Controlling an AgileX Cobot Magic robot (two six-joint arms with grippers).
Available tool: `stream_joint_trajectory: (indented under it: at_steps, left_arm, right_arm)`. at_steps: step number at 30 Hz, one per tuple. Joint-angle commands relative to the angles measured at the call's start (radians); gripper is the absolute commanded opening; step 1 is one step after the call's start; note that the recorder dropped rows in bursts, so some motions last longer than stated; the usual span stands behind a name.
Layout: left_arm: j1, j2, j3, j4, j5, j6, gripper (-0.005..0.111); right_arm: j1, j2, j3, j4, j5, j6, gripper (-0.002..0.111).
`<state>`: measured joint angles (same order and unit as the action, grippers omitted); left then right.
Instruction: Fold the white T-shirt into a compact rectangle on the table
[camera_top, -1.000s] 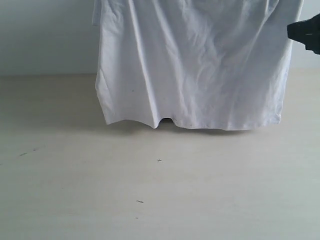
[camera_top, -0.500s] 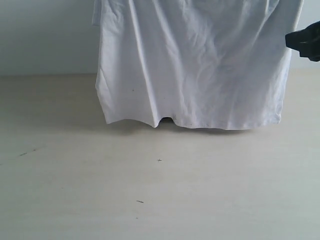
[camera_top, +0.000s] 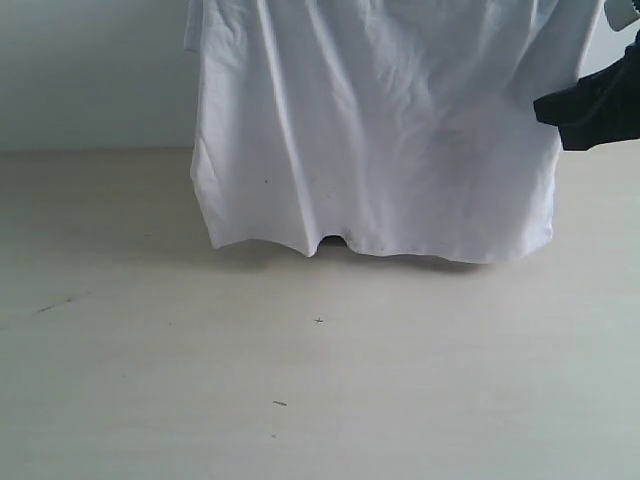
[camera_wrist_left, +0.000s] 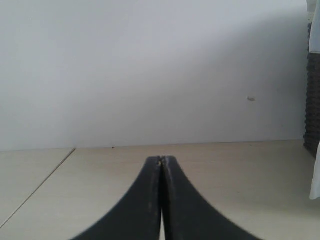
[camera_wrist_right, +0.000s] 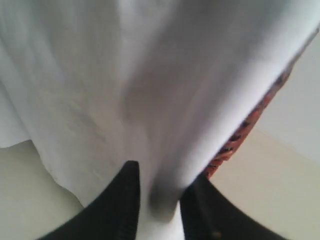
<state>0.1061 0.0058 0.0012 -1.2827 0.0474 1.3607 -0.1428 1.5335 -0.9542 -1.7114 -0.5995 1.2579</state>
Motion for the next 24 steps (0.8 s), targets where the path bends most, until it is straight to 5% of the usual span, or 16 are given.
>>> stream_joint_trajectory:
  at_steps: [1,12,21,24]
  left_arm:
    - [0.003,-0.006,-0.001,-0.008,0.003,-0.004,0.0]
    - [0.003,-0.006,-0.001,-0.008,0.003,-0.004,0.0]
    - [0.003,-0.006,-0.001,-0.008,0.003,-0.004,0.0]
    - [0.003,-0.006,-0.001,-0.008,0.003,-0.004,0.0]
  right_arm:
    - [-0.003,-0.03,-0.009,0.012,-0.062,-0.01,0.006]
    - [-0.003,-0.258,-0.009,0.083,-0.265,-0.06,0.0]
    - [-0.003,-0.433,-0.014,0.866,-0.261,-0.675,0.0]
    - [-0.003,-0.45,-0.036,0.98,-0.241,-0.781,0.0]
